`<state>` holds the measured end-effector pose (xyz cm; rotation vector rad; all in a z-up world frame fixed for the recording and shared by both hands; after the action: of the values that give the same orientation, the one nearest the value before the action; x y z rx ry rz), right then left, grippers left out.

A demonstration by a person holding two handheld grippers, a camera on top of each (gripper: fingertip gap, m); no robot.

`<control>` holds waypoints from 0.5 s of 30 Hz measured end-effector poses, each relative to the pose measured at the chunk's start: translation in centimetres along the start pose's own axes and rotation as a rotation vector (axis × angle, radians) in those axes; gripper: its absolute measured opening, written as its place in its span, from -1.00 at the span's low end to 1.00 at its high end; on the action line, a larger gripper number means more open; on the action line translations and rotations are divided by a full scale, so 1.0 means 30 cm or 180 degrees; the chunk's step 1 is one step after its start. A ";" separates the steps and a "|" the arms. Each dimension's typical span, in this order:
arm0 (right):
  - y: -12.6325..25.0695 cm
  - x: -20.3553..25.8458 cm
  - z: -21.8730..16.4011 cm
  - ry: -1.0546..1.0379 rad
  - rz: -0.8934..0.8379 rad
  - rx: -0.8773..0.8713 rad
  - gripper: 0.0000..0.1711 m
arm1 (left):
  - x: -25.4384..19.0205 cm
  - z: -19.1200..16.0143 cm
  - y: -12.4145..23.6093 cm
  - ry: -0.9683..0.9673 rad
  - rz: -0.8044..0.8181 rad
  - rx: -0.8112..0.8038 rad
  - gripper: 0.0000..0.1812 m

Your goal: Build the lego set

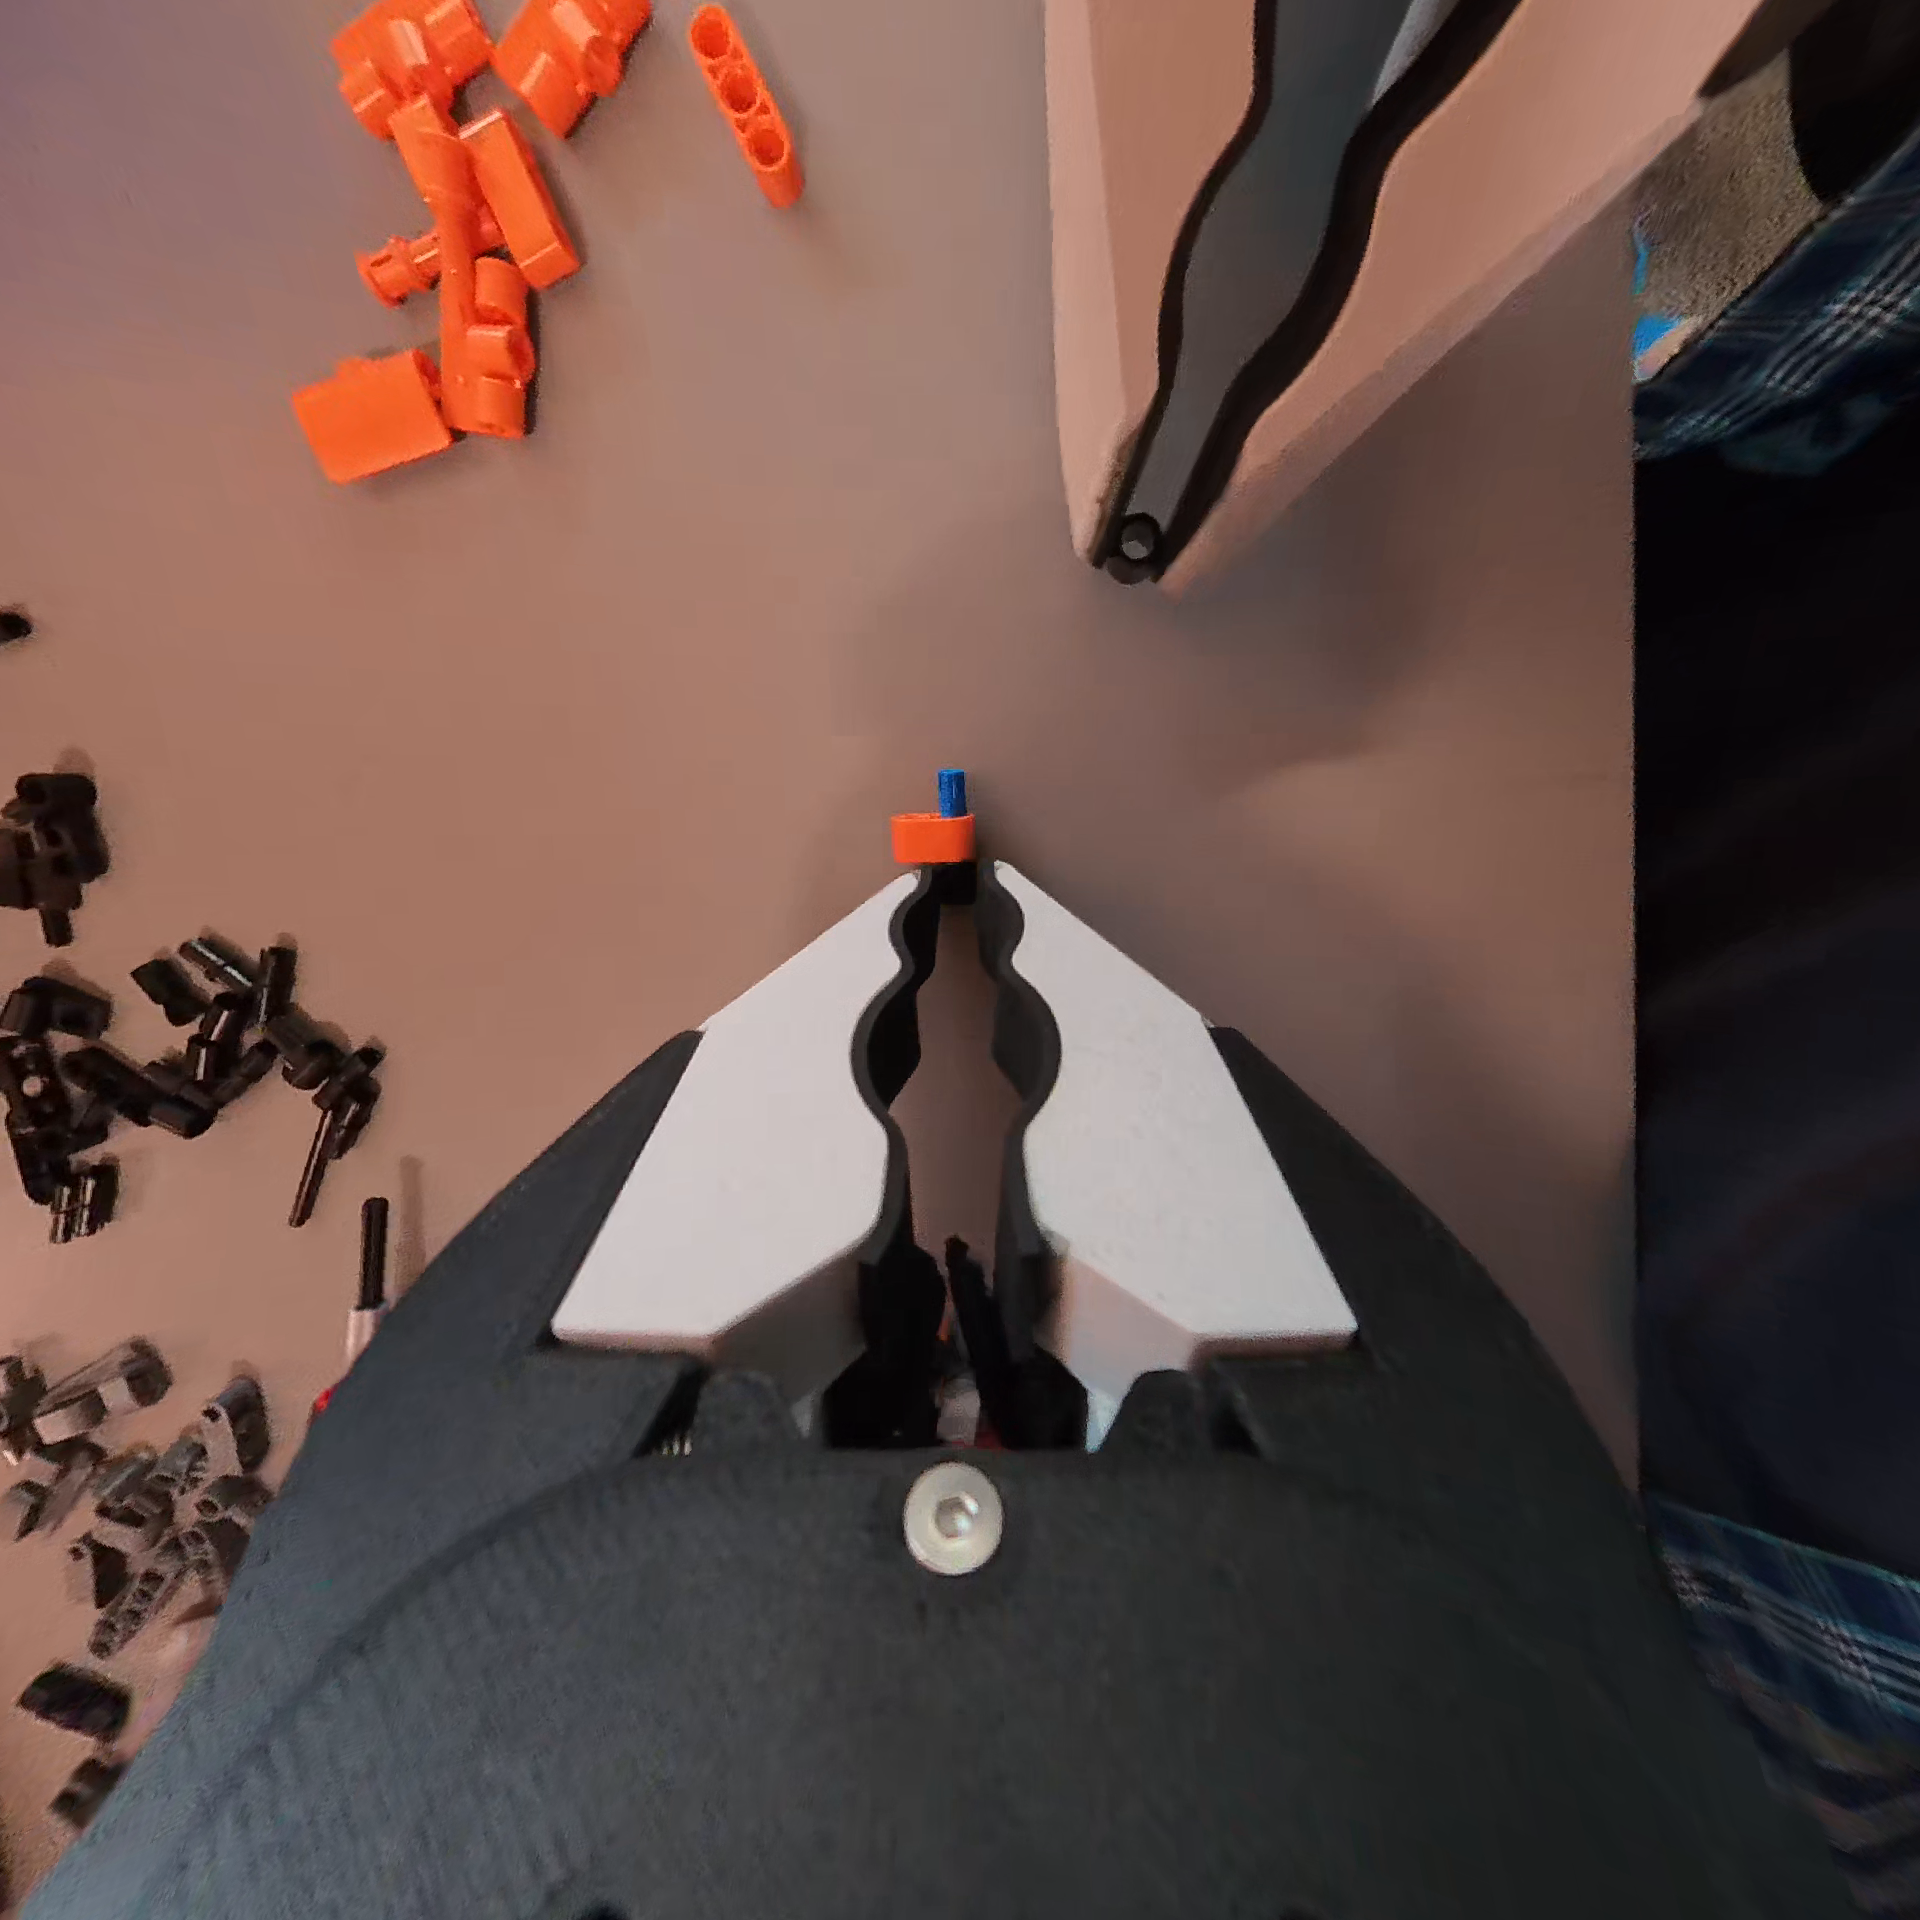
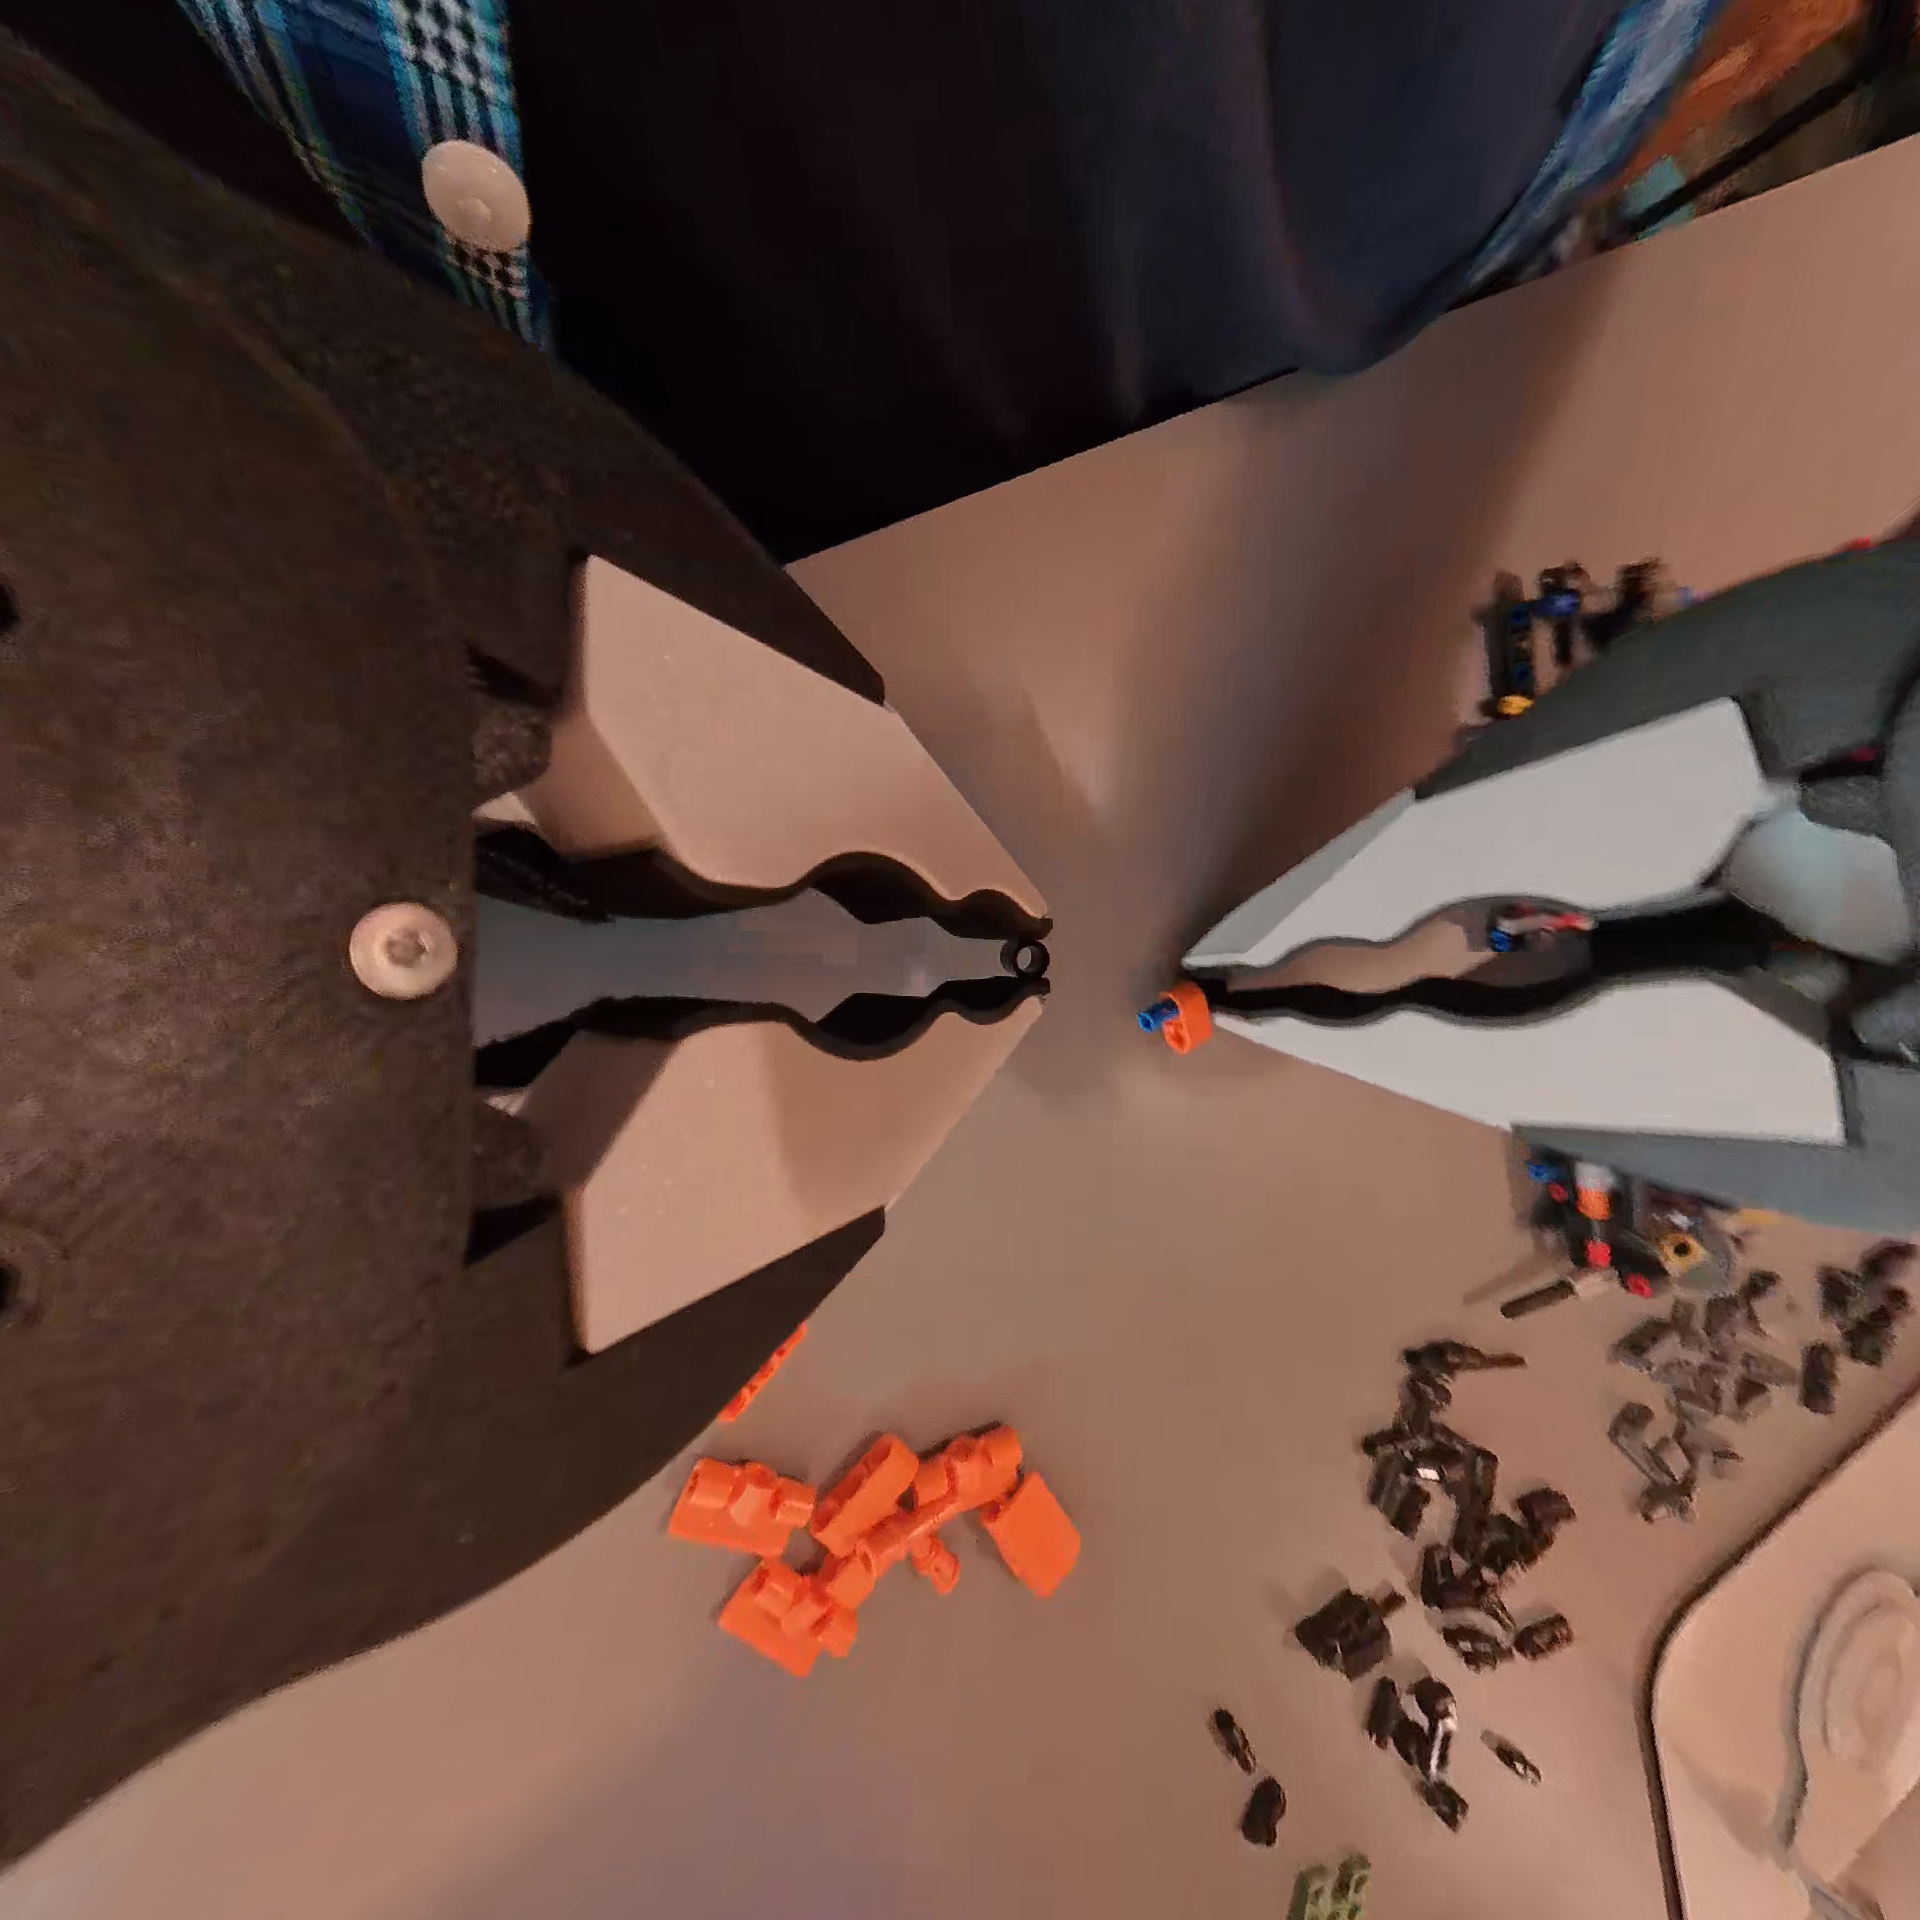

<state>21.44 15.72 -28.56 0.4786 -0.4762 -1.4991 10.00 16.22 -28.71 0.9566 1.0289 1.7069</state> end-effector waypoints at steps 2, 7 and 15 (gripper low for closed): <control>0.017 -0.017 0.022 -0.0172 0.0022 -0.0238 -0.95 | -0.004 0.011 0.016 0.0113 0.0036 -0.0189 -0.94; 0.067 -0.058 0.079 -0.0541 0.0171 -0.0926 -0.95 | 0.000 0.050 0.100 0.0493 0.0168 -0.0855 -0.94; 0.105 -0.082 0.120 -0.0937 0.0475 -0.1602 -0.95 | -0.015 0.092 0.172 0.0627 0.0410 -0.1509 -0.94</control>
<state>21.93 18.22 -23.82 -0.1710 -0.3346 -1.4834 11.11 15.13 -23.04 0.5650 0.6432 2.0609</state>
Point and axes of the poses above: each gripper's, where its closed fingertips meet, y back along the fingers, z out of its top, x = y × z across the jaws, the point moved 6 cm from there along y, back along the fingers, and after that the axes turned 5 degrees about z, right-handed, at the moved point
